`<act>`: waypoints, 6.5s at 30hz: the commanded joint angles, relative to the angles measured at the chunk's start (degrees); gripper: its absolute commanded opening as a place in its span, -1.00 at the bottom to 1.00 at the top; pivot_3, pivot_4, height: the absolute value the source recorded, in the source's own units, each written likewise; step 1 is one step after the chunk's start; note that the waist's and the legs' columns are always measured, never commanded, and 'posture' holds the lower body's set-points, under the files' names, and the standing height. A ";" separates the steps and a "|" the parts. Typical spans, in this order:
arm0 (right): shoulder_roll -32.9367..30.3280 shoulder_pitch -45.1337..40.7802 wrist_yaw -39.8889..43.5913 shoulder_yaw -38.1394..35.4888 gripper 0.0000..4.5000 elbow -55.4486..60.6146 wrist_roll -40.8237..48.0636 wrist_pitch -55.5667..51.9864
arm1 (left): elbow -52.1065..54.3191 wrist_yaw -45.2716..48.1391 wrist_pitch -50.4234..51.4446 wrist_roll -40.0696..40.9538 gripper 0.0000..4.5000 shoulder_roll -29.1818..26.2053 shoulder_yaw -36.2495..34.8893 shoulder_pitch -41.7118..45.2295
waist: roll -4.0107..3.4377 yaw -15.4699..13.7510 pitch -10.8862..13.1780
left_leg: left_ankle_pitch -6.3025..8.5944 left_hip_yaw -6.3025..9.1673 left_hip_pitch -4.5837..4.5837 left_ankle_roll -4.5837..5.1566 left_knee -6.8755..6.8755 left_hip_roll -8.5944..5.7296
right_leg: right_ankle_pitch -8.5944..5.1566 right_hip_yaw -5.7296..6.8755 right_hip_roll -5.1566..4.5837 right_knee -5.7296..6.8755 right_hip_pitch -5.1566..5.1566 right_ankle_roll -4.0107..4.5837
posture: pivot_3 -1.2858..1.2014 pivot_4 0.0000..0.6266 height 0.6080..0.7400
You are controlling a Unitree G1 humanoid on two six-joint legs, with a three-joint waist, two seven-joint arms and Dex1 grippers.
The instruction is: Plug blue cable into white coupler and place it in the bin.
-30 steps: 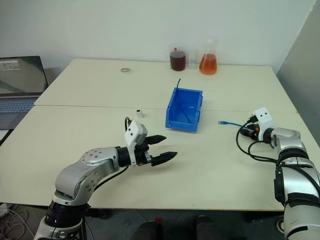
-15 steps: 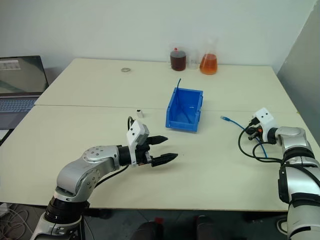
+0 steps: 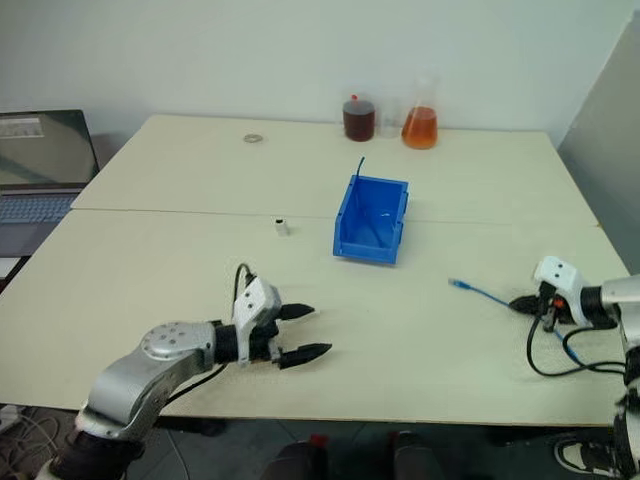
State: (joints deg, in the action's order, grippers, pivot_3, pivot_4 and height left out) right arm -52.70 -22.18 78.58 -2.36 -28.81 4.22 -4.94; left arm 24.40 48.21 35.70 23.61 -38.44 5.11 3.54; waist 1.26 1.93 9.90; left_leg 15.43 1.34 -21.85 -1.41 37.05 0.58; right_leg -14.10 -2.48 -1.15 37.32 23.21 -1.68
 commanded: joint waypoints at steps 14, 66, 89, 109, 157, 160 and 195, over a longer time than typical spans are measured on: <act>26.59 -6.51 -26.69 16.82 -0.98 30.14 0.75 -22.98 | 14.79 -9.69 -8.17 1.79 1.00 4.81 -24.07 -29.86 | 0.39 -0.50 0.19 | -0.32 -0.05 0.42 0.00 0.18 -0.08 | -0.41 0.11 0.25 0.66 -0.04 0.15 | 0.03 -0.52 1.00; 14.82 -0.23 -32.90 -3.27 0.98 60.81 28.75 -47.87 | -36.28 -18.71 -10.93 -14.14 1.00 8.31 -7.83 24.56 | 0.73 0.11 0.11 | -0.26 0.05 -0.15 -0.02 -0.03 0.02 | 0.10 0.23 0.23 0.43 0.39 0.10 | 0.03 -0.52 1.00; 14.16 6.43 -40.35 -4.67 0.98 66.27 33.29 -48.96 | -75.14 23.71 -53.54 -25.16 1.00 6.26 12.07 41.03 | 0.69 -1.50 0.10 | -0.27 -0.02 -0.21 -0.01 0.19 -0.06 | -0.09 0.33 0.44 0.41 0.24 -0.16 | 0.03 -0.52 1.00; 10.96 7.88 -41.58 -5.90 1.00 66.93 35.19 -48.61 | -85.21 28.20 -49.89 -26.71 -0.36 4.92 10.73 43.37 | 0.55 -0.18 -0.03 | -0.27 0.05 -0.02 0.01 0.80 0.15 | -0.04 0.26 0.78 0.77 -0.02 -0.25 | 0.03 -0.52 1.00; 21.69 -5.96 -67.07 -7.57 0.92 48.43 84.61 -55.56 | -17.75 -3.18 43.21 35.19 -0.89 20.84 -18.68 35.79 | 0.61 -0.22 0.17 | -0.24 0.15 -1.05 0.05 0.94 0.10 | 0.06 0.06 0.72 0.67 0.84 -0.36 | 0.03 -0.52 1.00; 21.77 -5.88 -67.19 -7.37 0.65 48.41 85.33 -55.50 | -17.13 -3.75 43.52 36.45 -0.89 20.64 -18.65 34.95 | 0.61 -0.13 0.18 | -0.24 0.12 -1.04 0.04 0.94 0.11 | 0.06 0.03 0.72 0.67 0.85 -0.36 | 0.03 -0.52 1.00; 20.92 -7.11 -69.58 -7.34 -0.92 47.05 86.34 -53.79 | -12.89 -1.11 36.94 38.86 0.15 10.12 -16.80 29.51 | 0.60 -0.09 0.18 | -0.24 0.12 -1.05 0.05 0.93 0.11 | 0.05 0.03 0.73 0.66 0.86 -0.36 | 0.03 -0.52 1.00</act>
State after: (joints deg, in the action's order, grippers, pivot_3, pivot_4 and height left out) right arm -31.31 -28.25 9.61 -7.83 17.62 89.57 -60.36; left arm 8.68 45.75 73.32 61.76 -26.83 -10.69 33.62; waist 1.86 1.84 10.08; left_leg 15.19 1.44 -22.90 -1.36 37.98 0.70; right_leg -14.05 -2.47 -0.41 37.98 24.08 -2.04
